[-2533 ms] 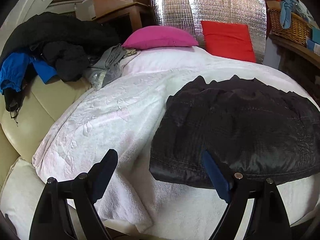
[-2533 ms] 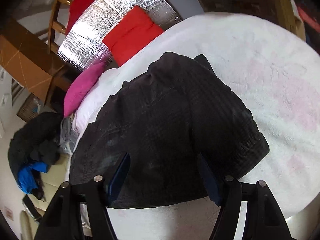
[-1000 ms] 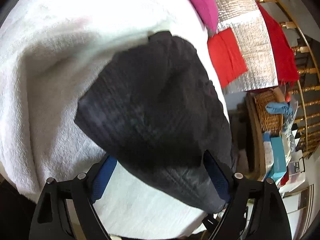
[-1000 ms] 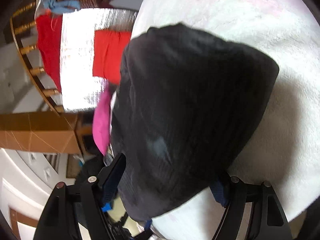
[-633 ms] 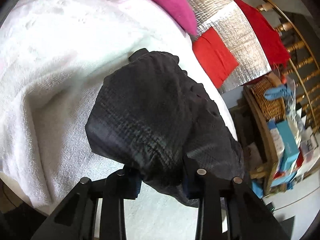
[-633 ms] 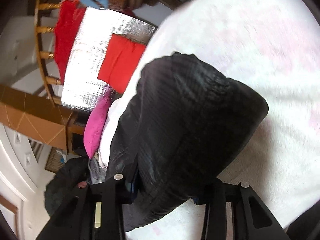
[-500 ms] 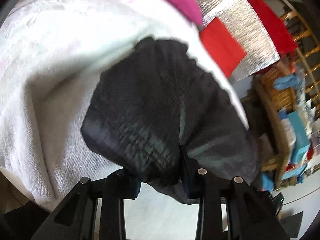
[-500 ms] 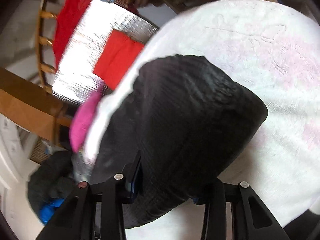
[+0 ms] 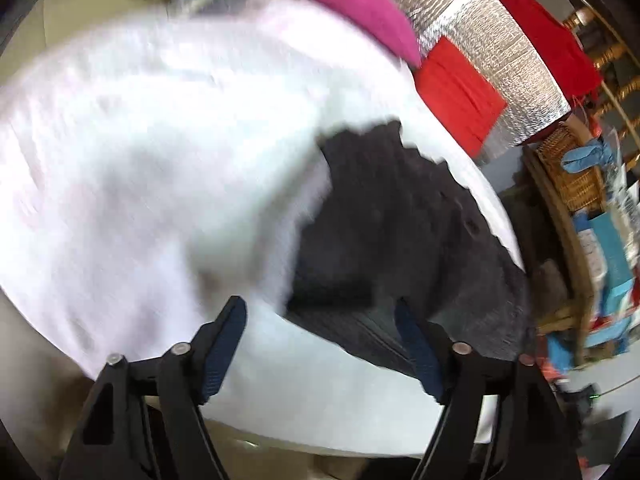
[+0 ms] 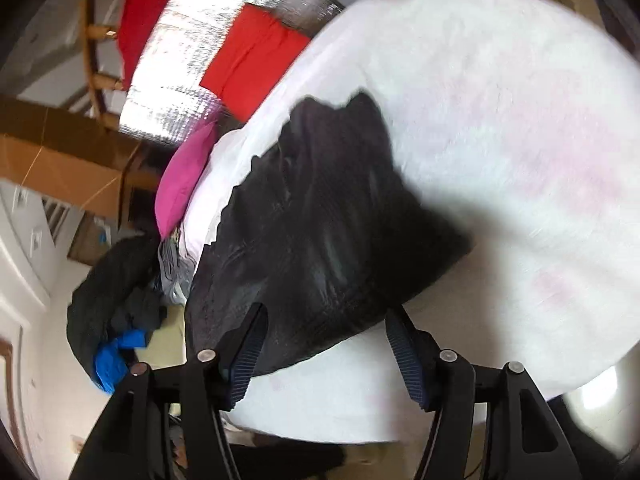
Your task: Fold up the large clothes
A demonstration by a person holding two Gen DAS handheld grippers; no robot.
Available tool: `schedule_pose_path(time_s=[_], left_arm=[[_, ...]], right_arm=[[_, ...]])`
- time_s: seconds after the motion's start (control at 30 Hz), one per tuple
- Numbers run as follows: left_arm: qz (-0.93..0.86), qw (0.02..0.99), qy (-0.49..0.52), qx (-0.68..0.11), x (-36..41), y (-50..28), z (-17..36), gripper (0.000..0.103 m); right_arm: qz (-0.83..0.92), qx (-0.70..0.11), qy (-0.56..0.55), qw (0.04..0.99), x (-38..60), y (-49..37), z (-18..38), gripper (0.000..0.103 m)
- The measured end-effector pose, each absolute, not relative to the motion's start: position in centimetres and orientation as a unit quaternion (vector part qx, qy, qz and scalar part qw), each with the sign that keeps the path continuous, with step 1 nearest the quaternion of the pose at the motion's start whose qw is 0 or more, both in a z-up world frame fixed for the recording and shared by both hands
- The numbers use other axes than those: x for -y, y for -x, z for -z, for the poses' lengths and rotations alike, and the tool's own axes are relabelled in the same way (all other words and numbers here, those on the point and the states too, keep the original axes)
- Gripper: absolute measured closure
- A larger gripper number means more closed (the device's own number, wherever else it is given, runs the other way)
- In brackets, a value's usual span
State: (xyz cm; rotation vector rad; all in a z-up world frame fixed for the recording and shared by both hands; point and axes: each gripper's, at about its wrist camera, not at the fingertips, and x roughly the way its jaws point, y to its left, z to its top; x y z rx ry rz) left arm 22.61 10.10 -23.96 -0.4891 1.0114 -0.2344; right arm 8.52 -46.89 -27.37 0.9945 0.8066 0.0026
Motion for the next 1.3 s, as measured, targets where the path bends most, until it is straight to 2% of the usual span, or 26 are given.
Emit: schedule_pose_path(time_s=[0.07, 0.17, 0.33, 0.53, 0.8, 0.9, 1.1, 1.3], left_arm=[[0.105, 0.850, 0.216, -0.469, -10.9, -23.3, 23.0, 0.018], [0.122, 0.841, 0.206, -0.486, -10.2, -26.3, 22.7, 0.017], [0.202, 0.789, 0.202, -0.544, -7.1, -32.2, 24.7, 0.016], [0.260, 0.739, 0.199, -0.589, -3.6, -34.9, 27.7, 0.016], [0.319, 0.720, 0.189, -0.586, -0.8, -35.9, 28.4, 0.010], [0.336, 0.708, 0.205, -0.587, 0.1, -36.9, 28.9, 0.007], [0.358, 0.690, 0.232, -0.585, 0.9, -38.2, 29.0, 0.003], [0.378, 0.692, 0.229, -0.571, 1.8, -38.3, 28.6, 0.001]], right_arm=[[0.019, -0.355, -0.457, 0.815, 48.6, -8.4, 26.6, 0.013], [0.010, -0.346, -0.481, 0.806, 51.1, -10.0, 26.9, 0.009], [-0.012, -0.388, -0.478, 0.788, 52.2, -14.9, 28.5, 0.009], [-0.045, -0.427, -0.452, 0.782, 52.7, -18.0, 30.6, 0.009], [-0.104, -0.454, -0.479, 0.744, 52.5, -21.1, 33.7, 0.008], [-0.123, -0.442, -0.484, 0.746, 52.4, -21.9, 33.8, 0.004], [-0.171, -0.422, -0.498, 0.738, 50.8, -24.2, 34.0, 0.002], [-0.181, -0.441, -0.462, 0.748, 47.1, -27.1, 33.4, 0.001]])
